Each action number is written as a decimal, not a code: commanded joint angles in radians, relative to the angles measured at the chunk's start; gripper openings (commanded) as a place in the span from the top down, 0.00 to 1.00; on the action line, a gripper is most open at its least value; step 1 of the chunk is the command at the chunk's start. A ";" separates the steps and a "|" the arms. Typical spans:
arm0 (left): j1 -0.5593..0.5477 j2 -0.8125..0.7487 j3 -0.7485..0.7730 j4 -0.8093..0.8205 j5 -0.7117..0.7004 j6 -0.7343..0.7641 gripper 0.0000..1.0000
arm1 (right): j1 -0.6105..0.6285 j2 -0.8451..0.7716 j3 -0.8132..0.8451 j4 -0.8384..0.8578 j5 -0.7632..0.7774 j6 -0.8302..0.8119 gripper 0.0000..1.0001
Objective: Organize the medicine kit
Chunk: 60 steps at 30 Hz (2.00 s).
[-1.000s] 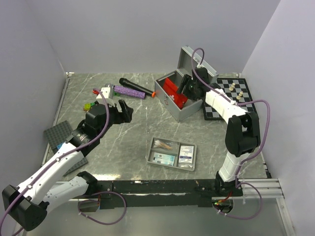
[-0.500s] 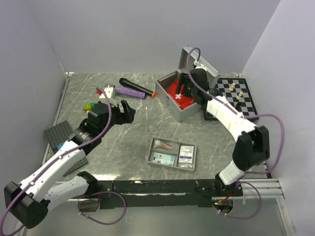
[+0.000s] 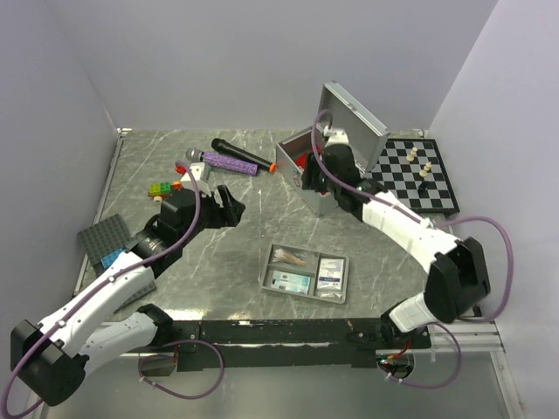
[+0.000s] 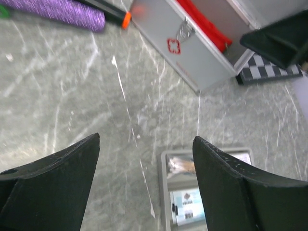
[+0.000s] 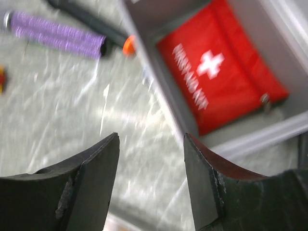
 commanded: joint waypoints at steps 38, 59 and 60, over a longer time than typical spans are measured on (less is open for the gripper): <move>-0.045 -0.136 -0.235 0.018 0.130 -0.238 0.29 | -0.006 0.180 0.097 -0.144 0.051 -0.031 0.25; -0.049 -0.067 -0.242 0.061 0.149 -0.241 0.29 | 0.053 -0.044 -0.227 -0.047 0.001 -0.122 0.83; -0.049 -0.064 -0.242 0.064 0.153 -0.241 0.29 | 0.061 -0.062 -0.249 -0.040 -0.001 -0.123 0.85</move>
